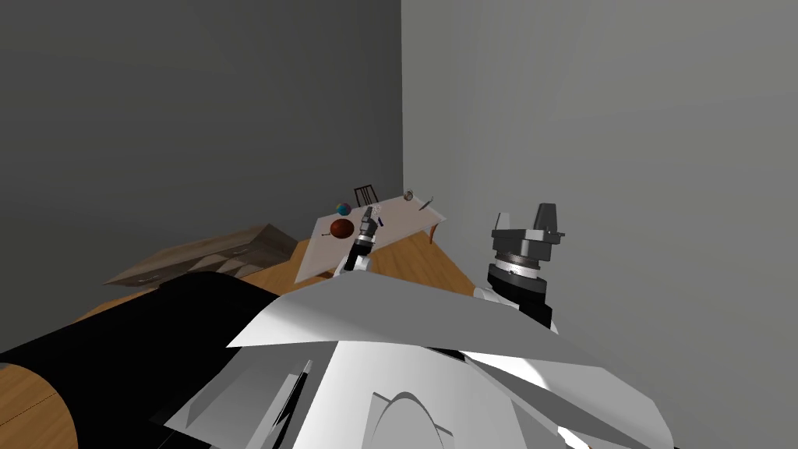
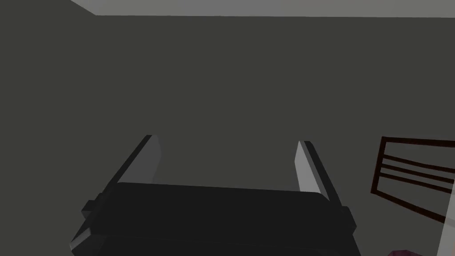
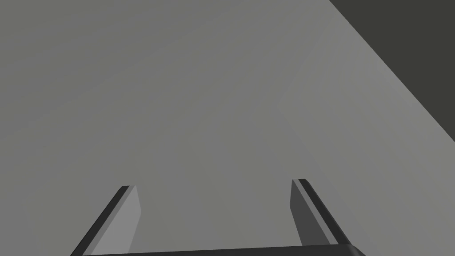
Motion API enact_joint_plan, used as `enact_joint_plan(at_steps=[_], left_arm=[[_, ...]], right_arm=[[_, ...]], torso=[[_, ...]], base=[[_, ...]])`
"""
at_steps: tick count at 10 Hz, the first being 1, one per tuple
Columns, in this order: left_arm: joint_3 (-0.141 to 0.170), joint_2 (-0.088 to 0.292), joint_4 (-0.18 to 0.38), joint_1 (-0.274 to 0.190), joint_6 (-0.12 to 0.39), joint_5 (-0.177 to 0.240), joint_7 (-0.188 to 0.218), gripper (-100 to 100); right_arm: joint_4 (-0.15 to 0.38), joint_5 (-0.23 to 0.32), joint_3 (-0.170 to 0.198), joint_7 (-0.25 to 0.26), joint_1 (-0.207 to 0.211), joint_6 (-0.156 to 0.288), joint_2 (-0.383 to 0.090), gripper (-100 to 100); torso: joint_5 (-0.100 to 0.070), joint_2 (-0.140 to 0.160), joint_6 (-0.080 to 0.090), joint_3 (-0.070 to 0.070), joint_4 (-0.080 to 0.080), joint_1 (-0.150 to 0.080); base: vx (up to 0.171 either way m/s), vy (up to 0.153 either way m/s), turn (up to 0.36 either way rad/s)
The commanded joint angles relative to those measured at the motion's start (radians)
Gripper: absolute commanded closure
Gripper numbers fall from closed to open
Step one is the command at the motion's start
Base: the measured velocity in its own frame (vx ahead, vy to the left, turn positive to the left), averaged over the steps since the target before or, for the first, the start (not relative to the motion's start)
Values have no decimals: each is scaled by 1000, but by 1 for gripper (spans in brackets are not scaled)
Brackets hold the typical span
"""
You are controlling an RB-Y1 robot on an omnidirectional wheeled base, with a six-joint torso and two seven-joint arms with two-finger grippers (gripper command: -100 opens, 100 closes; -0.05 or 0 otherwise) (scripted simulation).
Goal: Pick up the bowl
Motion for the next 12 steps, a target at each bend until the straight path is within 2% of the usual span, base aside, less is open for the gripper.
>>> enact_joint_plan(at_steps=[1, 4, 5, 6, 7, 9, 10, 12], left_arm=[[-11, 8, 45, -23, 46, 19, 13, -100], [-36, 24, 138, -71, 134, 54, 35, -100], [-36, 24, 151, -71, 134, 54, 35, -100], [-43, 32, 185, -87, 164, 66, 43, -100], [-43, 32, 190, -87, 164, 66, 43, -100], [-57, 52, 266, -120, 223, 91, 59, -100], [-57, 52, 271, -120, 223, 91, 59, -100], [-69, 77, 345, -152, 281, 116, 75, -100]], right_arm=[[0, 0, 0, 0, 0, 0, 0, 0], [0, 0, 0, 0, 0, 0, 0, 0], [0, 0, 0, 0, 0, 0, 0, 0], [0, 0, 0, 0, 0, 0, 0, 0], [0, 0, 0, 0, 0, 0, 0, 0], [0, 0, 0, 0, 0, 0, 0, 0], [0, 0, 0, 0, 0, 0, 0, 0], [0, 0, 0, 0, 0, 0, 0, 0]], torso=[[0, 0, 0, 0, 0, 0], [1, 5, 0, 3, 1, 5], [1, 5, 0, 3, 1, 6], [1, 1, -1, 1, 1, 5], [1, 0, 0, 0, 0, 5], [1, -1, 0, -1, 0, 5], [2, 0, 0, 0, 0, 8], [2, 0, 0, 0, 0, 8]], base=[[-119, 5, -122], [-164, 50, -142], [-93, 50, -60], [-79, 59, -88], [-70, 51, -77], [-95, 74, -180], [-103, 95, -73], [-110, 110, -190]])
